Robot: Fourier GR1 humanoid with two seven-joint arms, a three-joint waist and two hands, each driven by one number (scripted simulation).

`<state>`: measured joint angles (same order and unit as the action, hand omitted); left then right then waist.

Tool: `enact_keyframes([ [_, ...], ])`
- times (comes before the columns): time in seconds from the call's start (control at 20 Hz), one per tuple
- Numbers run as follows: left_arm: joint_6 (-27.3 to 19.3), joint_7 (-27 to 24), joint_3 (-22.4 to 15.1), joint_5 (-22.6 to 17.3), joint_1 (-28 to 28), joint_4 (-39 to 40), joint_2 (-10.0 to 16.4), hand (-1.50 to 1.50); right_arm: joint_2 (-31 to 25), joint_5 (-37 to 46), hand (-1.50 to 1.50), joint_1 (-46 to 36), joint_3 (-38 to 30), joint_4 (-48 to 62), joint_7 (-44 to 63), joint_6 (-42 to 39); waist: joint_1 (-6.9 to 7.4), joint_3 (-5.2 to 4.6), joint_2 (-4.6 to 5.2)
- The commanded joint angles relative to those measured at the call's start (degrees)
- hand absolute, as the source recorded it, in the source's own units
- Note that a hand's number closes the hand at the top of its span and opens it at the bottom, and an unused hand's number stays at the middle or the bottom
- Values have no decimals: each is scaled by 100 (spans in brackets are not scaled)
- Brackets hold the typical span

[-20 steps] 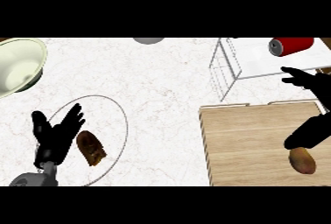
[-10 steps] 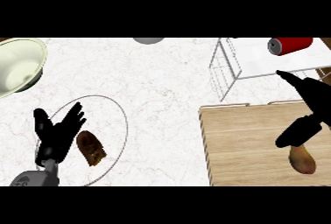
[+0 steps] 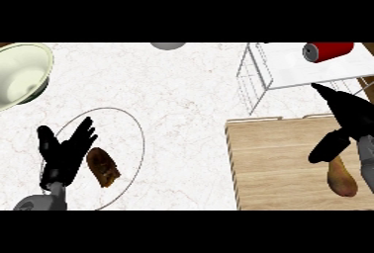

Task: Pick the can from the tray and place it in the tiered shelf

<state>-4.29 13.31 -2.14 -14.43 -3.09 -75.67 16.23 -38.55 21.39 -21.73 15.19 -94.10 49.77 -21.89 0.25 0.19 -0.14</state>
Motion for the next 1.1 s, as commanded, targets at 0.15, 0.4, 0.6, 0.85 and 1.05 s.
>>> enact_keyframes([
  [0.15,196,-55,220,55,-164,332,-161,0,564,862,-150,289,-183,251,-588,248,-26,-19,16],
  [0.4,123,36,149,283,270,-239,-246,0,921,1313,-150,25,-388,1095,-1257,353,11,-18,16],
  [0.6,215,474,314,133,57,-328,-214,0,1067,1355,-150,-138,-568,1240,-1412,174,3,-19,16],
  [0.85,106,228,307,222,119,-185,-230,0,637,1524,150,691,482,851,-2075,-440,-31,-18,12],
  [1.05,-14,95,131,534,169,-205,-519,0,1263,1448,150,303,-14,928,-1933,-447,-14,-19,11],
])
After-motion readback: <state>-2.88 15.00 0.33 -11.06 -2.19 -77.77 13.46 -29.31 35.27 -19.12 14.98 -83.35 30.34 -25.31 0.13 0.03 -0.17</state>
